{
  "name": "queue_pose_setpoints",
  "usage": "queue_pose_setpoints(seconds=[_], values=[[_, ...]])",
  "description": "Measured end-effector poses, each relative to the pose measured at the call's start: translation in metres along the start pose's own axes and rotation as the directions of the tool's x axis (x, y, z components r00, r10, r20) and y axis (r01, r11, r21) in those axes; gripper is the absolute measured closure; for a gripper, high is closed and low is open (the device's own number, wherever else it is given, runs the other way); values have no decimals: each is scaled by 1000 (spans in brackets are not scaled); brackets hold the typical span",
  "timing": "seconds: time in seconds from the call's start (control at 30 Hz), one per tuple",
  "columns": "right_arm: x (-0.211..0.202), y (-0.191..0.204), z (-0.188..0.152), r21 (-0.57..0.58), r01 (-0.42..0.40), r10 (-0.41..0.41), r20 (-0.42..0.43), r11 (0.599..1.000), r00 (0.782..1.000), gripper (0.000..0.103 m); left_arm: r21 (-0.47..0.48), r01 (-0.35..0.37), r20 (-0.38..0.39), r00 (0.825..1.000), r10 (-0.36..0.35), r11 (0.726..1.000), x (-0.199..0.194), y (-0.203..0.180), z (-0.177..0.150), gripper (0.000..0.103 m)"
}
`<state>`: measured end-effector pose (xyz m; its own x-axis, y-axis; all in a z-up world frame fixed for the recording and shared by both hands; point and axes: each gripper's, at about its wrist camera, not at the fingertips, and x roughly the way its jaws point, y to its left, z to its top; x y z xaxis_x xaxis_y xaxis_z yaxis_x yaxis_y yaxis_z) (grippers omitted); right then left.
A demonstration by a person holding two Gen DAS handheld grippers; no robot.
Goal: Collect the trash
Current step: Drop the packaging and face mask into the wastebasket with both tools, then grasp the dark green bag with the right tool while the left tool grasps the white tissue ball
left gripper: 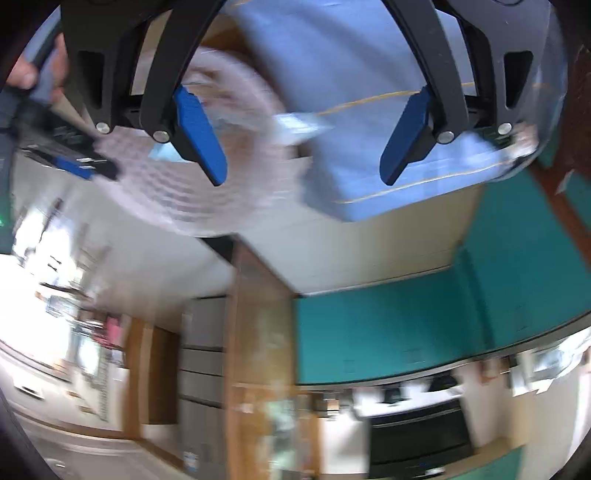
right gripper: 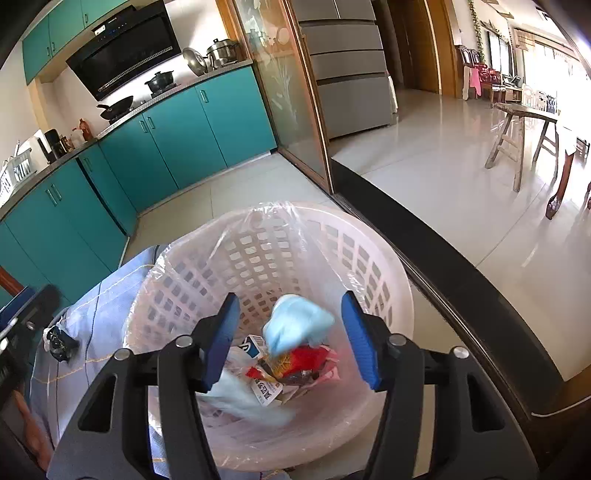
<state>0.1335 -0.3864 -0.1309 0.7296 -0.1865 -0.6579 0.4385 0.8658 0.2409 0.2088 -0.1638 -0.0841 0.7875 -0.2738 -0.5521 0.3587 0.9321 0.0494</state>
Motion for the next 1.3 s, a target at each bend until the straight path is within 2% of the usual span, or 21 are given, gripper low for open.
queue_pose_setpoints(seconds=[0.1,0.17,0.27,0.33,0.43,0.5,0.57,0.63,0.7,0.8,0.87,0.93,1.0,1.07,1.1,1.13,1.17,1.3], values=[[0,7,0,-11,-21,21,8,1000,1000,45,-45,-135,-28,991,134,990,1,40,-13,18],[-2,19,0,-44,-45,46,22,998,999,45,-93,-242,-92,968,233,966,2,81,-32,18],[3,51,-3,-143,-91,93,11,986,996,45,-154,-292,-178,948,265,944,-3,124,-58,18],[12,81,-5,-208,-147,143,-36,967,989,45,-169,-325,-218,933,286,930,-12,146,-76,18],[33,151,-7,-274,-341,305,-167,899,938,45,-143,-353,-234,920,315,925,-30,160,-96,18],[43,196,-8,-322,-413,359,-215,852,908,45,-126,-356,-232,918,321,926,-42,163,-105,18],[57,248,-15,-373,-471,400,-256,799,880,34,-109,-344,-222,923,314,933,-53,162,-110,18],[74,299,-30,-416,-532,437,-307,737,845,31,-89,-346,-211,923,321,934,-65,162,-116,18],[89,328,-45,-435,-542,428,-337,719,839,31,-84,-347,-212,922,323,934,-76,162,-123,18],[117,364,-72,-483,-518,367,-377,706,850,30,-96,-342,-227,922,314,935,-86,167,-132,18],[130,375,-86,-519,-492,315,-394,699,863,30,-91,-346,-234,919,318,934,-89,170,-136,18],[137,376,-98,-532,-500,299,-422,683,856,30,-95,-354,-234,916,325,930,-92,174,-136,18],[137,376,-104,-558,-500,284,-431,662,857,36,-112,-355,-234,917,323,928,-92,178,-135,18],[134,376,-109,-592,-501,270,-438,631,858,67,-127,-351,-234,920,315,928,-92,181,-135,18],[133,375,-111,-600,-508,268,-446,618,854,74,-130,-349,-236,920,313,928,-92,181,-135,18],[130,372,-113,-599,-521,276,-456,609,846,89,-133,-348,-238,920,311,928,-90,181,-135,18],[129,371,-113,-596,-529,281,-463,604,841,97,-136,-346,-240,921,308,928,-88,181,-135,18],[116,358,-109,-592,-550,311,-462,589,830,102,-141,-339,-242,923,300,930,-86,177,-136,18]])
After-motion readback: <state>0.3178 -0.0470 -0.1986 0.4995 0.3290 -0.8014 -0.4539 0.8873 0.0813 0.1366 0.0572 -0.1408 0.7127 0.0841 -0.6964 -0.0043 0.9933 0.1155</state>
